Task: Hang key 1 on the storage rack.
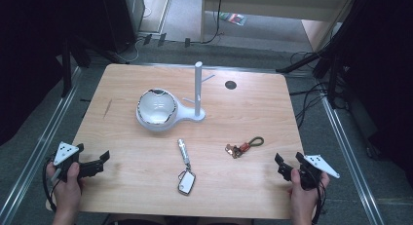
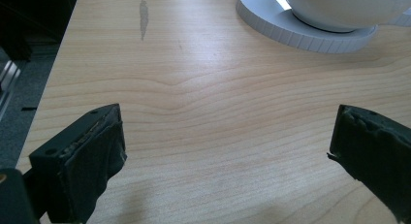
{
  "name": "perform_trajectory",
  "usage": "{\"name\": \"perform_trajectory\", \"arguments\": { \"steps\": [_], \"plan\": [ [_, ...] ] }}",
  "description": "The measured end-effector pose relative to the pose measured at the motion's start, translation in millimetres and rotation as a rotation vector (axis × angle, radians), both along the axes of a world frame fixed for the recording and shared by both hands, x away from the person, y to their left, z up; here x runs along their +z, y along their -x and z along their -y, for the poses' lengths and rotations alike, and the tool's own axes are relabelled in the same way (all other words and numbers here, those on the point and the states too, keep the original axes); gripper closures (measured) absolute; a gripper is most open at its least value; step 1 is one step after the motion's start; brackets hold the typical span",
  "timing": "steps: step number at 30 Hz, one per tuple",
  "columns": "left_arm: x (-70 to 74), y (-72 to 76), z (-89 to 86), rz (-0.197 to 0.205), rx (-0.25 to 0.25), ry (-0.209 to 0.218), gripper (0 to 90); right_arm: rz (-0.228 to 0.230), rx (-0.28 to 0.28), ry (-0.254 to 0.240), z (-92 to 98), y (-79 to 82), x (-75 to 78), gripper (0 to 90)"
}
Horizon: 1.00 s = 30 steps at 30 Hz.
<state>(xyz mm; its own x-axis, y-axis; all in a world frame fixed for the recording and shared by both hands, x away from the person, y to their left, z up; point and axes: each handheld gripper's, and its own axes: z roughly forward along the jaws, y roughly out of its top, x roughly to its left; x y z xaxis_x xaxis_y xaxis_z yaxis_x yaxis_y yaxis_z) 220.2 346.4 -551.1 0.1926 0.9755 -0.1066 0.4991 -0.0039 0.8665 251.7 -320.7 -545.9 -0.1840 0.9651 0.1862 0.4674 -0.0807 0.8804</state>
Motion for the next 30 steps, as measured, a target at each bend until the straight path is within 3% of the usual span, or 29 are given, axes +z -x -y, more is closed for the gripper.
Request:
{"name": "perform_trajectory", "arguments": {
  "steps": [12, 14, 15, 20, 23, 27, 30],
  "plan": [
    [0.2, -0.1, 0.2, -0.004, -0.004, -0.003, 0.0, 0.001, -0.012, 0.0, -0.7, 0.6, 0.0, 14.4],
    [0.1, 0.7, 0.0, 0.004, -0.005, 0.0, 0.0, 0.007, -0.03, 0.021, -2.6, 2.2, 0.4, 15.2],
    [0.1, 0.9, 0.2, 0.005, -0.003, 0.0, 0.0, 0.008, -0.03, 0.066, -5.9, 3.5, 0.8, 17.1],
    [0.1, 0.2, 0.9, -0.003, -0.006, -0.006, 0.0, -0.006, 0.004, 0.125, -17.0, 3.9, 5.0, 16.5],
    [0.0, -0.2, 0.6, -0.006, -0.009, -0.006, 0.0, -0.017, 0.008, 0.14, -26.0, 3.8, 9.8, 18.2],
    [-0.1, 0.7, 0.0, 0.002, -0.011, 0.005, 0.0, -0.021, 0.028, 0.112, -33.5, 3.5, 17.0, 19.5],
    [-0.1, 1.0, -1.1, 0.003, -0.014, 0.017, 0.0, -0.05, 0.053, 0.14, -45.1, -0.1, 25.4, 18.8]
  ]
}}
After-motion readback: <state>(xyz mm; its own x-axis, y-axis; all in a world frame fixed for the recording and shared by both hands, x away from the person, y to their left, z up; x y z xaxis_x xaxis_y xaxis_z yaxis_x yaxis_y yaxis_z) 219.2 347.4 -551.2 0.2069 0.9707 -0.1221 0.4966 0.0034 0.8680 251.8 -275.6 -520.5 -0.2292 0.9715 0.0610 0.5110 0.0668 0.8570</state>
